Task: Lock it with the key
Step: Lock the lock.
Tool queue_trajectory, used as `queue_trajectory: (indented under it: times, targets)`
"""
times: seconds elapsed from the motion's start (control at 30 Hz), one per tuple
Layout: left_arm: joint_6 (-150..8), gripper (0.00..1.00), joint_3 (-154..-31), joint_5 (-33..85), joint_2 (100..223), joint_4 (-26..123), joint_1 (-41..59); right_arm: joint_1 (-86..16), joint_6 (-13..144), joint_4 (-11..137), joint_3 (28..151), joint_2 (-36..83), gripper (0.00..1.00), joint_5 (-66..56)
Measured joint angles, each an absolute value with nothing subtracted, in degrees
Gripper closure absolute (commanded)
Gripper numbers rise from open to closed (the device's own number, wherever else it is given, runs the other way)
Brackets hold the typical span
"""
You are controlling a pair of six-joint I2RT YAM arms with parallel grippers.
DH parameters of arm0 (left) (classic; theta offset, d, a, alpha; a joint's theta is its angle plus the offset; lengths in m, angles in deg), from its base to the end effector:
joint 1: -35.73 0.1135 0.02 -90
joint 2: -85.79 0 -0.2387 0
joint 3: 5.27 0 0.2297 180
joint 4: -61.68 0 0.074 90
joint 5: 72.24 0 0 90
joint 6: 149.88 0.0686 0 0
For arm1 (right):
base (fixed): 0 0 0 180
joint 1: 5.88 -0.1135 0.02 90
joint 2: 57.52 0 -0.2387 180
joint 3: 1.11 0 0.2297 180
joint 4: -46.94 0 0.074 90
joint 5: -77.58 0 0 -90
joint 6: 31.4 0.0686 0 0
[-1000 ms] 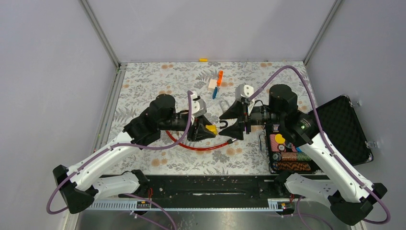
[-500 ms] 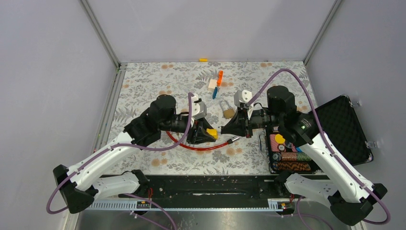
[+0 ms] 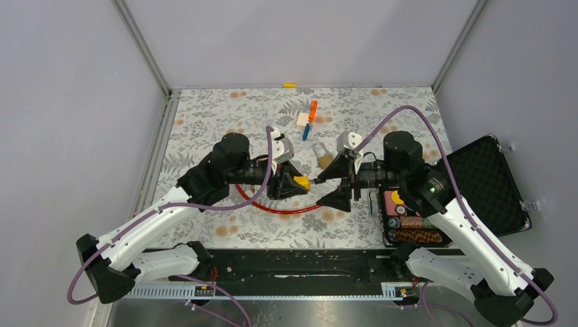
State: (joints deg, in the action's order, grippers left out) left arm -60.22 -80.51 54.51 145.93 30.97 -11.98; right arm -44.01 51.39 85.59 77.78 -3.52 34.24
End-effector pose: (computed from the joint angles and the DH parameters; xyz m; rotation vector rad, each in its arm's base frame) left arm 0.1359 -0.2104 0.3456 1.1976 1.5421 -1.1594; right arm 0.1310 0.1662 0.3745 -1.2388 1.4068 1.1095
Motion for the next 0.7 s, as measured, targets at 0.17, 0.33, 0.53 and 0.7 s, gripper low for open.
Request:
queue_trajectory:
  times: [0.17, 0.33, 0.53, 0.7]
  targets:
    - [-60.3, 1.0, -82.2, 57.1, 146.5, 30.3, -11.9, -44.0, 48.4, 85.7, 76.0, -6.3, 0.39, 35.3]
    - [-60.2, 1.0, -82.9, 58.6, 146.7, 30.5, -11.9, -44.0, 48.8, 85.0, 76.0, -5.6, 0.85, 35.1]
    - [-59.8, 1.0, -83.0, 60.0, 146.7, 30.7, -11.7, -44.0, 53.5, 82.9, 76.0, -4.8, 0.38, 32.8]
    - [-59.7, 1.0, -83.0, 60.1, 146.7, 30.7, -11.7, -44.0, 56.1, 81.0, 76.0, -6.1, 0.39, 29.0]
